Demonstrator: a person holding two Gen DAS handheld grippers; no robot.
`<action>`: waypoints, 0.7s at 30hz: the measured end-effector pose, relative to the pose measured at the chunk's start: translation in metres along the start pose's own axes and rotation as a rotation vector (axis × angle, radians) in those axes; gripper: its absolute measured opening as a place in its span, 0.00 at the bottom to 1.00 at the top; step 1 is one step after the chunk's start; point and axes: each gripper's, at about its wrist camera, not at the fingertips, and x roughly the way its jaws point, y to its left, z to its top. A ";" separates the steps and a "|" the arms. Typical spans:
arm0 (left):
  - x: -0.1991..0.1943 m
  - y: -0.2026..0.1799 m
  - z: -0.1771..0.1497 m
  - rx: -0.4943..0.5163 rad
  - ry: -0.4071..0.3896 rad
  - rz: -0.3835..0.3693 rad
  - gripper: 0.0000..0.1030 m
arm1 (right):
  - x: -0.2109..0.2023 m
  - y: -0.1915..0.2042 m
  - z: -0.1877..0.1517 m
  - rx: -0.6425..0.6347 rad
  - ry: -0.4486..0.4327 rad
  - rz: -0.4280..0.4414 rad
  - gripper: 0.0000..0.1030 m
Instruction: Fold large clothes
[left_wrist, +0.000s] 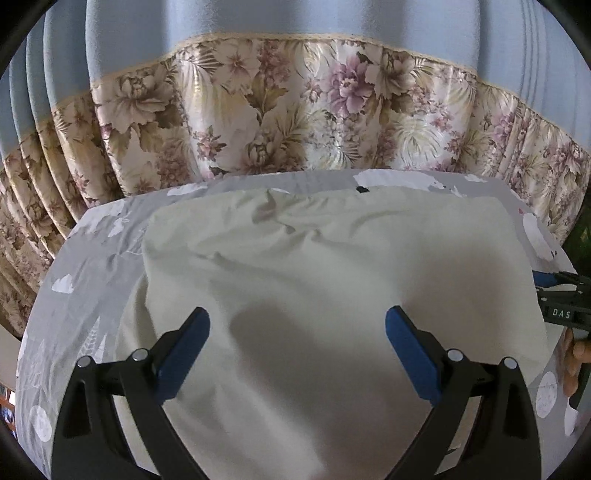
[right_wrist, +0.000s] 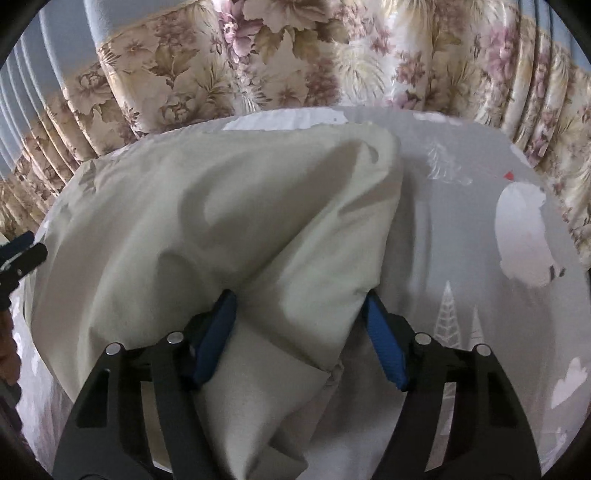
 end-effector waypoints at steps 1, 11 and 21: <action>0.002 -0.001 0.000 -0.003 0.002 -0.003 0.94 | 0.001 -0.002 0.000 0.013 0.005 0.013 0.69; 0.011 -0.014 0.001 0.004 0.013 -0.024 0.94 | -0.006 0.003 -0.001 0.044 0.013 0.085 0.23; 0.028 -0.037 0.018 0.020 0.035 -0.062 0.94 | -0.067 0.003 0.018 0.099 -0.117 0.236 0.14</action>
